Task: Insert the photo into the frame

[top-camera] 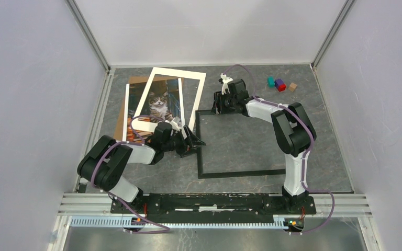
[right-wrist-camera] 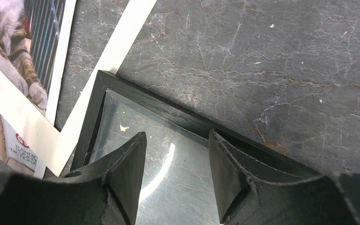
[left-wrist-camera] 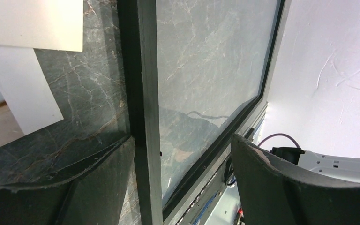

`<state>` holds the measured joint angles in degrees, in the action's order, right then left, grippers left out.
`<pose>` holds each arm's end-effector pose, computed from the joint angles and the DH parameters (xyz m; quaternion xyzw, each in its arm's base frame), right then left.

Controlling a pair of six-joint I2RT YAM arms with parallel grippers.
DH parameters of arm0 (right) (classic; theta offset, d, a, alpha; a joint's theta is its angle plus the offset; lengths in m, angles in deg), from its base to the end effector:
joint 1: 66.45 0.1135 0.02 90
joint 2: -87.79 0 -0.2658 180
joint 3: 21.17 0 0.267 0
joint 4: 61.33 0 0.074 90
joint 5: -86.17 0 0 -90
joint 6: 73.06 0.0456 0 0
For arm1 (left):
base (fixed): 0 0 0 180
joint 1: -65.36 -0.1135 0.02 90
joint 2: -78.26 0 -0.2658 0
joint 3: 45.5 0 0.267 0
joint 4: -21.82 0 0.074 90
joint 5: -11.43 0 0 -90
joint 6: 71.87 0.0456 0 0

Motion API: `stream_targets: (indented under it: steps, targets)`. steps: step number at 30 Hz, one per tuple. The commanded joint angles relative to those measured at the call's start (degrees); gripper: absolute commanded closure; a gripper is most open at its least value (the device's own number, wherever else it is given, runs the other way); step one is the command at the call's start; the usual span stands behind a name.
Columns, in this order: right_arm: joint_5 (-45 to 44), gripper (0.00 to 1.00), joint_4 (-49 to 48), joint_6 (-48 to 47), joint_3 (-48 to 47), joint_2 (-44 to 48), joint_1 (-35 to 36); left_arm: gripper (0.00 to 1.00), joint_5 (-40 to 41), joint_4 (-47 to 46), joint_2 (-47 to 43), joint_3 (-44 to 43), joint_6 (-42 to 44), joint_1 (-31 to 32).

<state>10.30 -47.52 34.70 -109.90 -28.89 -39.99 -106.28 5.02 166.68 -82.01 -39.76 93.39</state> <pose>0.4099 0.2164 0.1471 -0.1188 0.8993 0.2566 0.3335 0.2292 -0.1460 0.1033 -0.1153 0.8610 -0.4605 0.1827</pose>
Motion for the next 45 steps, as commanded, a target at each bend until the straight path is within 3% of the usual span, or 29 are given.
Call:
stream_targets:
  steps: [1, 17, 26, 30, 35, 42, 45]
  targets:
    - [2.32, 0.43, 6.77, 0.56, -0.15, -0.65, 0.61, 0.17, 2.81, 3.64, 3.35, 0.75, 0.06, -0.28]
    - [9.95, 0.45, 16.81, -6.23, -5.10, 3.35, 0.61, 0.23, 8.88, 10.80, 4.75, -1.60, 2.48, -0.32]
    - [12.94, 0.46, 23.75, -13.63, -7.98, 2.25, 0.61, 0.35, 9.07, 12.03, 5.55, -3.67, 2.24, -0.34]
    - [13.10, 0.46, 23.53, -18.78, -10.47, 1.33, 0.59, 0.49, 11.43, 15.66, 6.63, -5.60, 3.62, -0.35]
    - [12.94, 0.42, 22.17, -24.65, -13.27, -0.46, 0.70, 0.50, 13.85, 19.23, 7.20, -6.70, 5.47, -0.30]
    - [15.10, 0.38, 25.33, -31.28, -18.53, -5.44, 0.69, 0.61, 16.82, 21.71, 8.56, -6.96, 6.10, -0.34]
    - [16.17, 0.41, 27.13, -32.95, -20.36, -6.97, 0.69, 0.66, 18.05, 22.81, 8.99, -7.12, 6.56, -0.35]
